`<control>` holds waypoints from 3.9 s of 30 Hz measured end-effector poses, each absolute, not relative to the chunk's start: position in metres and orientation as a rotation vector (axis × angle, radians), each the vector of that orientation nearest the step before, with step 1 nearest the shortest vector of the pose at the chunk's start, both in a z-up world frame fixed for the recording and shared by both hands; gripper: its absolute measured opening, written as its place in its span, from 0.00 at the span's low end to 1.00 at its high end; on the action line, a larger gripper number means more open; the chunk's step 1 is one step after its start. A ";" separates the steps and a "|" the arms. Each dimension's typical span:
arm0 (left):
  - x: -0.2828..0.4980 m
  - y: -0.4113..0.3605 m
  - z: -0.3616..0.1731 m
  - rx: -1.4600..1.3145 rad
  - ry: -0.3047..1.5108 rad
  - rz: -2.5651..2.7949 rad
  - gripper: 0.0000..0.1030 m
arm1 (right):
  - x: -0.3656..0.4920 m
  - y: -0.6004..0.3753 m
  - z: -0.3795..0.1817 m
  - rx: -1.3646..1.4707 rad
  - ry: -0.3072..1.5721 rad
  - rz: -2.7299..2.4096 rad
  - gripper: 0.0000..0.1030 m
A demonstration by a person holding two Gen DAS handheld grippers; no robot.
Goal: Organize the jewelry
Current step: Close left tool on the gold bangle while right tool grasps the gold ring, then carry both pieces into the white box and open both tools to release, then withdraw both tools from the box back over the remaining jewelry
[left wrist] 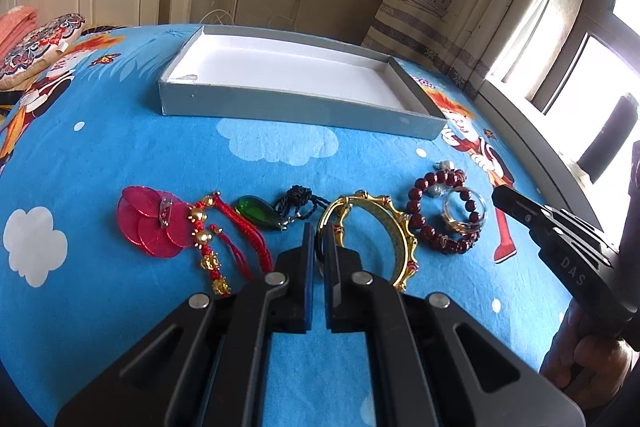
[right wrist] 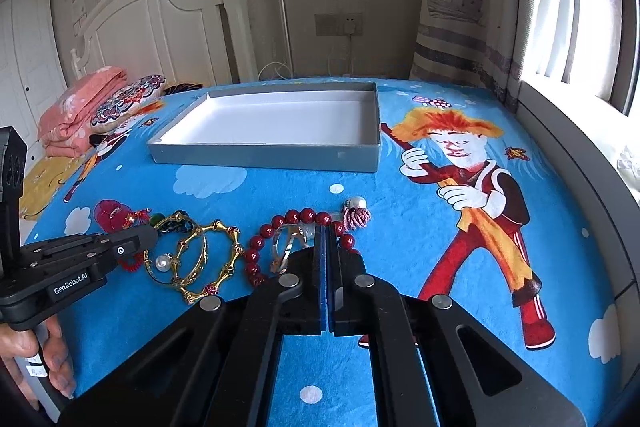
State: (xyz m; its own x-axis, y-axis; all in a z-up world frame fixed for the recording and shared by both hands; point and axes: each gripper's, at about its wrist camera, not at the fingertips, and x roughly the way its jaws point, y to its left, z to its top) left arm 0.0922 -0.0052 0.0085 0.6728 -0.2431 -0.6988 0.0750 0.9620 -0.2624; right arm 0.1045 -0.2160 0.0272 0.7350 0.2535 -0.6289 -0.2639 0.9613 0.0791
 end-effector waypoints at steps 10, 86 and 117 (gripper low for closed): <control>0.090 -0.004 0.016 -0.222 0.794 -0.183 0.04 | 0.099 -0.211 0.031 -0.056 0.708 0.283 0.56; 0.247 0.054 0.051 -0.258 0.776 -0.023 0.04 | 0.268 -0.162 0.043 -0.007 0.754 0.220 0.21; 0.162 0.095 0.065 -0.333 0.709 0.030 0.36 | 0.164 -0.207 0.033 0.012 0.718 0.167 0.71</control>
